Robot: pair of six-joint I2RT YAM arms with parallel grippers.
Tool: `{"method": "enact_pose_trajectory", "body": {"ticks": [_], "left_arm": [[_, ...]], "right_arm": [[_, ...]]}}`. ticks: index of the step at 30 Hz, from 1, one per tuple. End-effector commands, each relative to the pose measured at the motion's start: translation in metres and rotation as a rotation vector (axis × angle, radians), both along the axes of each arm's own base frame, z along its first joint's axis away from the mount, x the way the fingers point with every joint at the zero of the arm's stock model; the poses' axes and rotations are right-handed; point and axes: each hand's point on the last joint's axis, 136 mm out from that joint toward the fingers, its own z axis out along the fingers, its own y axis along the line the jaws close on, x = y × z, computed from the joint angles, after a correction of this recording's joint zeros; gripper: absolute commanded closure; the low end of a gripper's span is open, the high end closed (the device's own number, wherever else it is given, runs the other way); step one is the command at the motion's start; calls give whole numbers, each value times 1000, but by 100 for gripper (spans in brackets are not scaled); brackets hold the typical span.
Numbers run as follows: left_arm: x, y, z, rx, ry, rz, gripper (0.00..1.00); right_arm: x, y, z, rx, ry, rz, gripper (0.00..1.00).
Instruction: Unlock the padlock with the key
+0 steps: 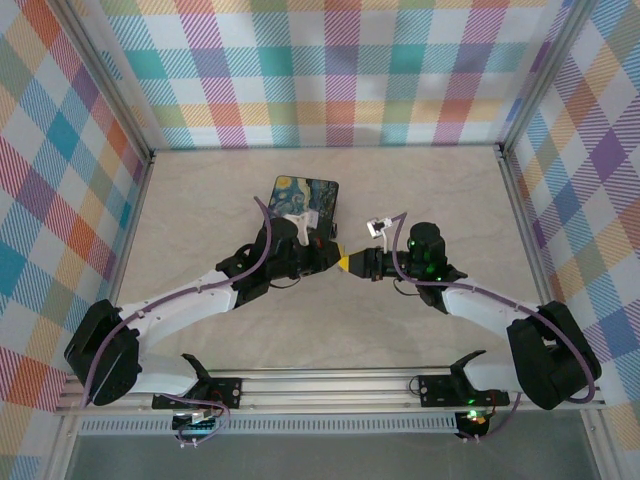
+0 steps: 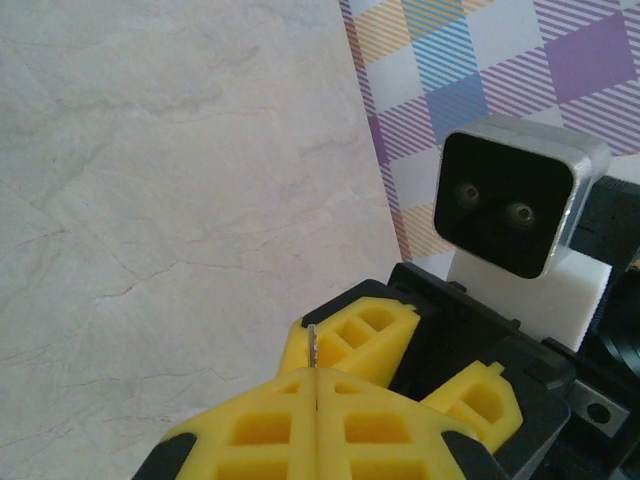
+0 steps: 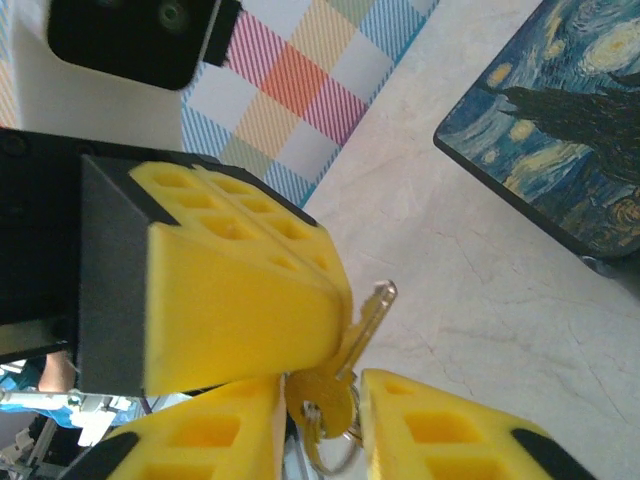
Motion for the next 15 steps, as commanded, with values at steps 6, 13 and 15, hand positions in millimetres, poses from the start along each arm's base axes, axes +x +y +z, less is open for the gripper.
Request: {"method": "enact_pose_trajectory", "body": {"ticks": [6,13,15], "left_arm": [[-3,2,15,-77,-18,-11,100],[-3,4,11,-90,-8,-5,100],[-3,4,10,-93,-8,-3,100]], "right_arm": [[-1,-6,10,29,-79,-23,86],[-1,-10,12,25,-91,-56,95],[-2,-10,11,21,-92,-53,96]]}}
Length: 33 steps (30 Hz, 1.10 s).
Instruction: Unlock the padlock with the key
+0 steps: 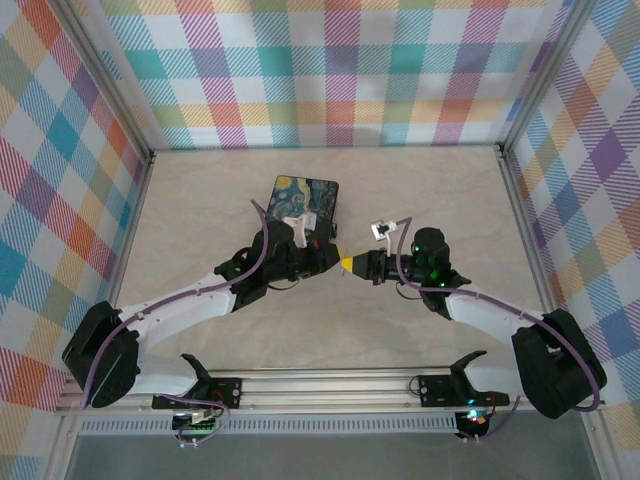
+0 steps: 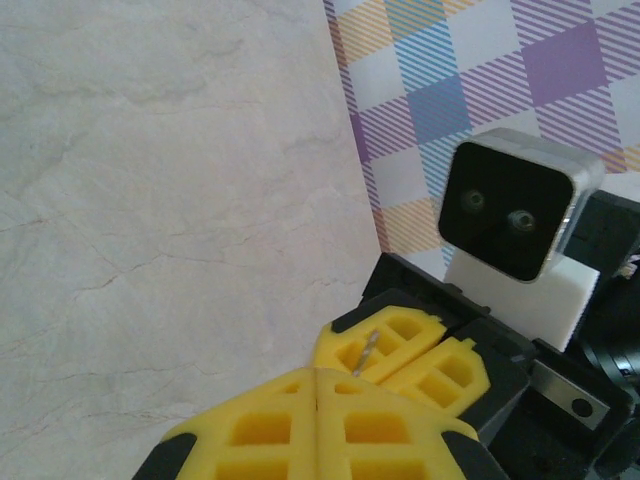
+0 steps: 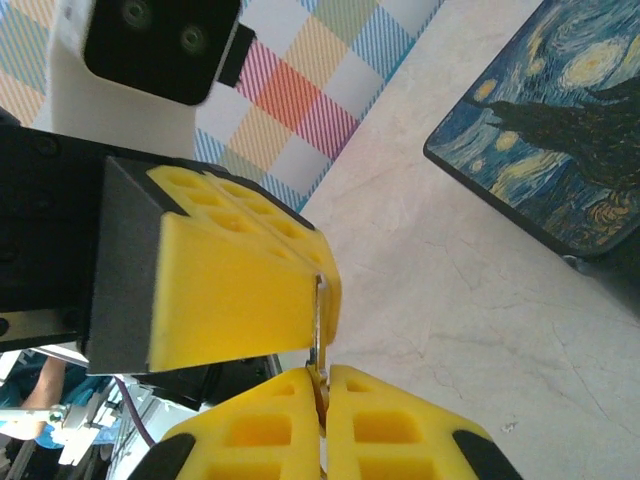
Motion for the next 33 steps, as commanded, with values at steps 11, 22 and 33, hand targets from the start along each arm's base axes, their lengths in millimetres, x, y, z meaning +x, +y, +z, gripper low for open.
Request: {"method": "enact_pose_trajectory", "body": {"ticks": [11,22,33], "left_arm": [[0,26,17,65,-66,-24,99],[-25,-7,19,166,-125,-415,64],[-18,-14,4,205,-99,-435,65]], "right_arm": [[-5,-7,-13,-139,0,22,96],[-22,-6,-14,-211,5,141,95],[-23,0,-10,-183,7,178,94]]}}
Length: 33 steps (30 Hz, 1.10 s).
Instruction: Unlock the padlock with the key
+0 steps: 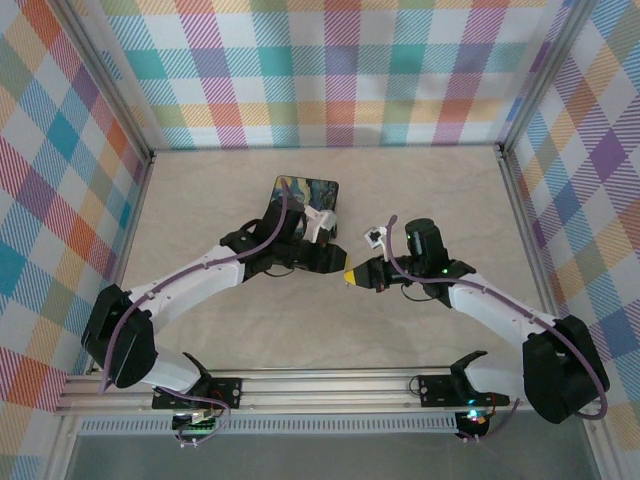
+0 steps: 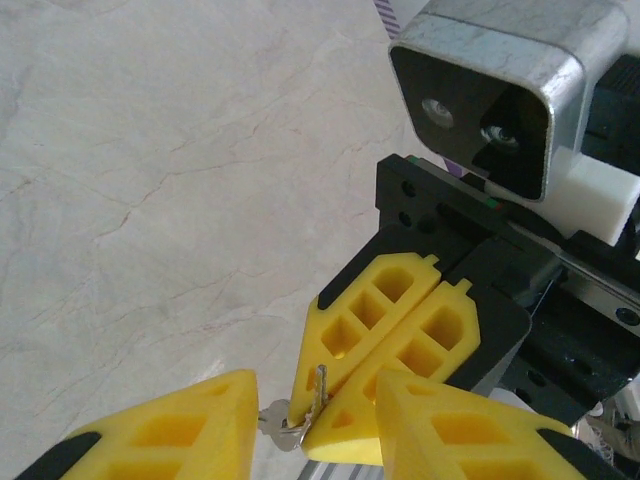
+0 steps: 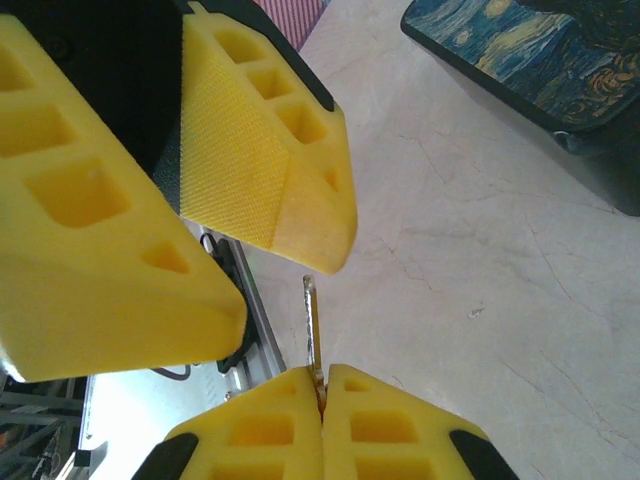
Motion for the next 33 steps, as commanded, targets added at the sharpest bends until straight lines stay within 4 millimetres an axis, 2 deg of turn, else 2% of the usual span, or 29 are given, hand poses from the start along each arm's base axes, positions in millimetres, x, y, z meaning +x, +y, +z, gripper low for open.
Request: {"method": "enact_pose_trajectory", "body": {"ticks": [1,7,16,19,21,23,24,27,30,33], "left_arm": [[-1,-5,11,-21,-21,-39,65],[-3,-8,4,-15,-3,-56,69],[-2,-10,-4,-1,10,-61,81],[-1,-11,-5,4,12,-57,90],[0,-10,-6,8,10,-52,100],[2,-8,-6,17,2,-36,100],[5,-7,-6,21,-10,-22,100],[9,-2,-2,16,-36,13,100],[11,1,3,-7,-49,31,100],[11,1,6,-36,-55,44,100]], "right_arm": [[1,5,14,35,-37,47,94],[2,8,14,37,-31,55,94],[2,8,12,35,-24,57,94],[2,8,11,33,-22,57,94],[2,8,10,30,-20,57,92],[0,7,9,28,-21,61,86],[-3,6,9,33,-26,68,80],[-7,-1,10,46,-47,62,55],[-3,-12,19,73,-64,22,45],[9,-18,33,110,-73,-52,44]]}}
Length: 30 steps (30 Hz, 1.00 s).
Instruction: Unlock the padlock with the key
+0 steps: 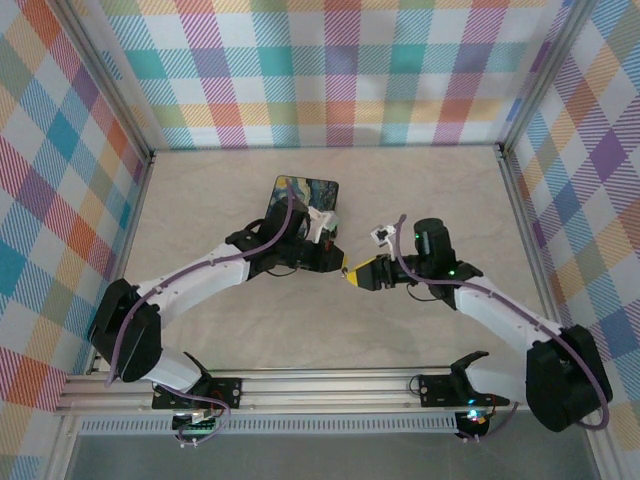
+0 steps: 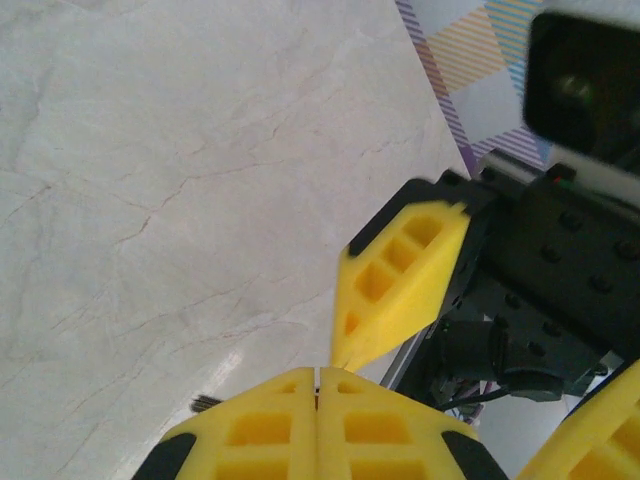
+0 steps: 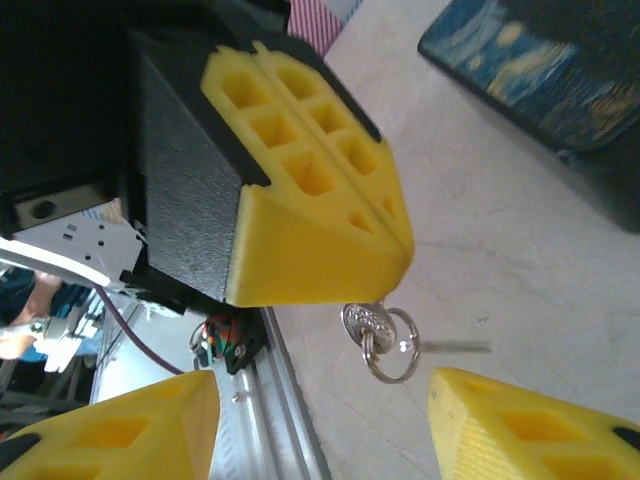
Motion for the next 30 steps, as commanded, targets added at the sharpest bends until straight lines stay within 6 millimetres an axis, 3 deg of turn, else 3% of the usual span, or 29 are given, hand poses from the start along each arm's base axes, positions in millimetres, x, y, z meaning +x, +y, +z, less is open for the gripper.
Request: {"method": "enact_pose_trajectory", "body": {"ticks": [1,5,7,14,22,30], "left_arm": [[4,2,19,-66,-49,34,100],[15,3,27,-140,-48,101,100],[21,5,31,-169,-54,138,100],[43,20,47,-279,-79,255,100],[43,18,52,-331,-67,253,100],[45,17,56,-364,-64,267,100]], "right_arm": [[13,-4,20,63,-22,-59,47],[38,0,26,131,82,-156,66],[46,1,27,171,122,-192,70],[56,0,41,269,160,-255,69],[65,4,38,297,187,-282,69],[62,19,36,304,193,-247,71]]}}
